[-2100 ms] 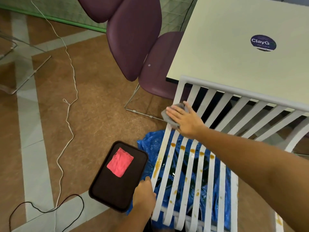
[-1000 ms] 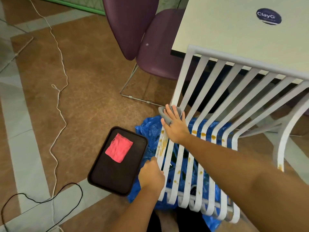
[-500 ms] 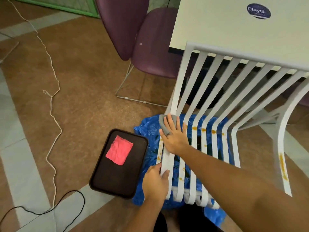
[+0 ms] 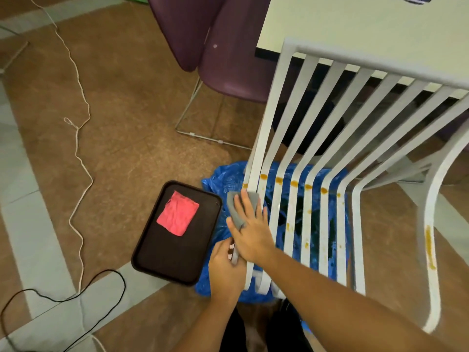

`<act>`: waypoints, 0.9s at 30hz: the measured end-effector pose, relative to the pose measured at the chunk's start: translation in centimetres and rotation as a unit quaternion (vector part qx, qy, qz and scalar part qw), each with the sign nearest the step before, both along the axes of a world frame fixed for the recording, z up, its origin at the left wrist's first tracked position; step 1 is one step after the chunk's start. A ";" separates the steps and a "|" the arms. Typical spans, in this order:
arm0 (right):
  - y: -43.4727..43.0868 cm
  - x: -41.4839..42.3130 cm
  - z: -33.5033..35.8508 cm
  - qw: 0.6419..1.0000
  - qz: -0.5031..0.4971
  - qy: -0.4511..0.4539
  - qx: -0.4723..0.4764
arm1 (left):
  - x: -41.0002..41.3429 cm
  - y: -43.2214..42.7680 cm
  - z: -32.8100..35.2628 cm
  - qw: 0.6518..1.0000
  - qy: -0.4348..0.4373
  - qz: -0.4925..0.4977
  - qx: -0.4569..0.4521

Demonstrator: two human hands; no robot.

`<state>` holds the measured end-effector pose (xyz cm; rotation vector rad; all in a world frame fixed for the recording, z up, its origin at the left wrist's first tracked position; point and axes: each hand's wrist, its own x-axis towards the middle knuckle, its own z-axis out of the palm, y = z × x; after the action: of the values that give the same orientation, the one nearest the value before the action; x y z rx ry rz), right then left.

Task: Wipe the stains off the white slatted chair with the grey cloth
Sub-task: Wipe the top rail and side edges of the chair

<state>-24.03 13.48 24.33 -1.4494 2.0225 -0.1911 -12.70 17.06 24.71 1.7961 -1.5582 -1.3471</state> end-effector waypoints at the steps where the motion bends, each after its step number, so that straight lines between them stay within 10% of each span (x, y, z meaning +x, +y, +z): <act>1: 1.3 0.4 0.1 1.000 0.014 0.003 0.005 | 0.0 0.3 -0.1 1.000 0.010 0.007 0.003; 14: -9.1 -11.4 0.7 0.964 0.142 0.218 -0.049 | -0.9 0.7 -1.0 0.993 0.058 0.032 0.098; 27: 7.4 -0.8 -0.8 0.973 0.217 0.042 -0.066 | -1.8 0.9 -1.4 0.952 0.104 0.257 0.126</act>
<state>-24.85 20.83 23.49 -1.9725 1.7285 -0.0783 -14.52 17.94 23.32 1.9478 -0.7567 -1.4518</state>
